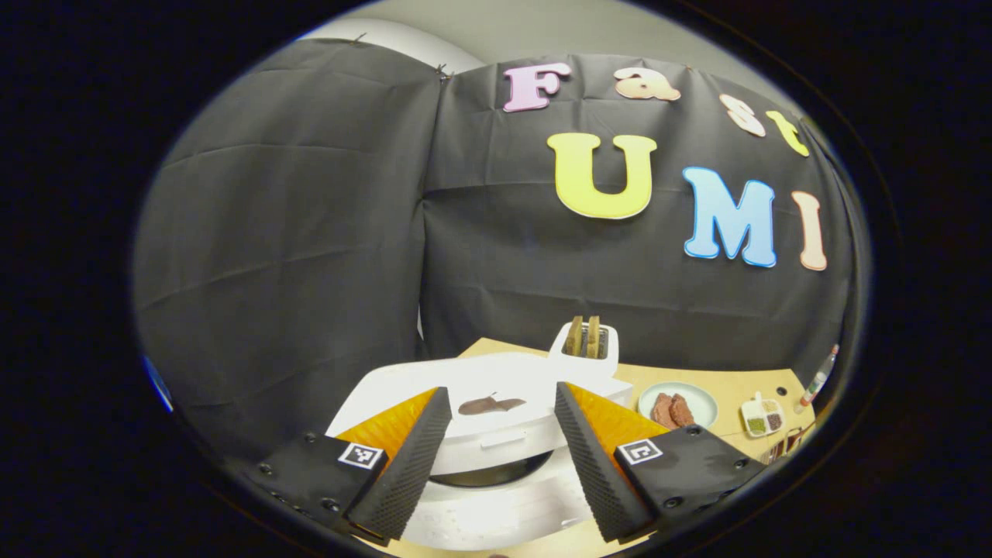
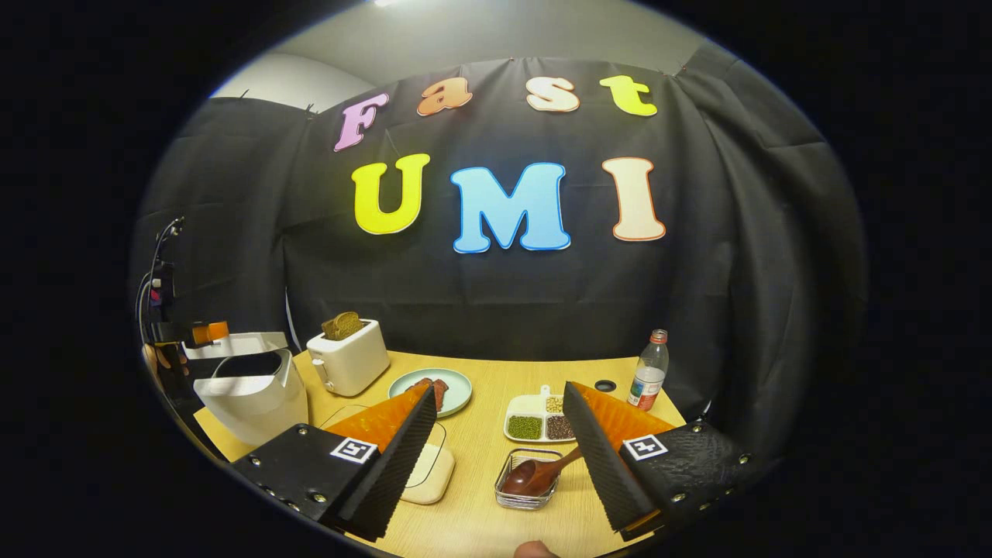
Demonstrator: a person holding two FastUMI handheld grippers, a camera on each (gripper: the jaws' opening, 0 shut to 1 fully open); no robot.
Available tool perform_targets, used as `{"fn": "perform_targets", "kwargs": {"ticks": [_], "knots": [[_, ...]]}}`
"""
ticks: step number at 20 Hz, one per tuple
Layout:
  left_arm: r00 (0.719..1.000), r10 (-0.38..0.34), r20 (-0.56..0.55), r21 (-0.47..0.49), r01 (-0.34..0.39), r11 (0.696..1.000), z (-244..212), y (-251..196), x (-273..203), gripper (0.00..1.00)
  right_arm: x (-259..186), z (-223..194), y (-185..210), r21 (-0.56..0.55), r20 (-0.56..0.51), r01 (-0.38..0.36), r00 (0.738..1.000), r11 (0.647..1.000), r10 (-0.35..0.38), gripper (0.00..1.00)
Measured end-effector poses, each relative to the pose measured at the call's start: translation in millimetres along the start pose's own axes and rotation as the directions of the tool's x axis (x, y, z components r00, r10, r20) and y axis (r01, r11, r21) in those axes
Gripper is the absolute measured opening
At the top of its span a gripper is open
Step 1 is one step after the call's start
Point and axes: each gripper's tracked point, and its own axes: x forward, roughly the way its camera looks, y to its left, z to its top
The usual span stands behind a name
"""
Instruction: Close the left gripper, press the button to open the rice cooker; take a wooden spoon from the chopstick holder with the right hand, scoop a spoonful of rice and pour it into the rice cooker, then put the wooden spoon back into the chopstick holder.
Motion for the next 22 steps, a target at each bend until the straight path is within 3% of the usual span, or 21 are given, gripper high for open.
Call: {"fn": "perform_targets", "kwargs": {"ticks": [4, 9, 11, 15, 16, 18, 20, 21, 22], "knots": [[0.999, -0.006, -0.043, 0.018, 0.006, 1.0, -32, 0, 5, 0.99, 0, -5, 1, -0.002, -0.011, 0.003, 1.0, 1.0, -0.003, 1.0], [0.994, -0.004, -0.11, 0.029, 0.007, 1.0, -68, 0, 12, 0.95, 0, -10, 3, -0.005, -0.024, 0.007, 1.0, 1.0, -0.008, 1.0], [0.995, -0.009, -0.103, 0.077, 0.017, 0.997, -75, 1, 13, 0.95, 0, -9, 5, -0.007, -0.025, 0.007, 1.0, 1.0, -0.007, 1.0], [0.998, -0.031, -0.061, 0.058, 0.035, 0.998, -80, 4, 14, 0.92, 2, -9, 21, -0.004, -0.035, -0.004, 0.999, 1.0, 0.004, 1.0], [0.997, -0.05, -0.051, 0.064, 0.054, 0.997, -82, 3, 13, 0.96, 2, -8, 29, 0.002, -0.036, -0.012, 0.999, 1.0, 0.012, 1.0], [0.995, -0.088, -0.044, 0.037, 0.09, 0.995, -81, 2, 9, 0.94, 1, -3, 46, 0.012, -0.028, -0.018, 0.999, 1.0, 0.019, 1.0], [0.993, -0.118, -0.016, 0.096, 0.119, 0.988, -81, 3, 11, 0.98, -6, 1, 62, 0.012, -0.016, -0.01, 1.0, 1.0, 0.01, 1.0], [0.991, -0.134, 0.003, 0.13, 0.132, 0.983, -79, 1, 9, 0.92, -11, 2, 69, 0.004, -0.013, 0.004, 1.0, 1.0, -0.004, 1.0], [0.988, -0.153, 0.017, 0.142, 0.149, 0.979, -78, -2, 6, 0.97, -17, 4, 73, -0.007, -0.007, 0.025, 1.0, 1.0, -0.025, 1.0]]}}
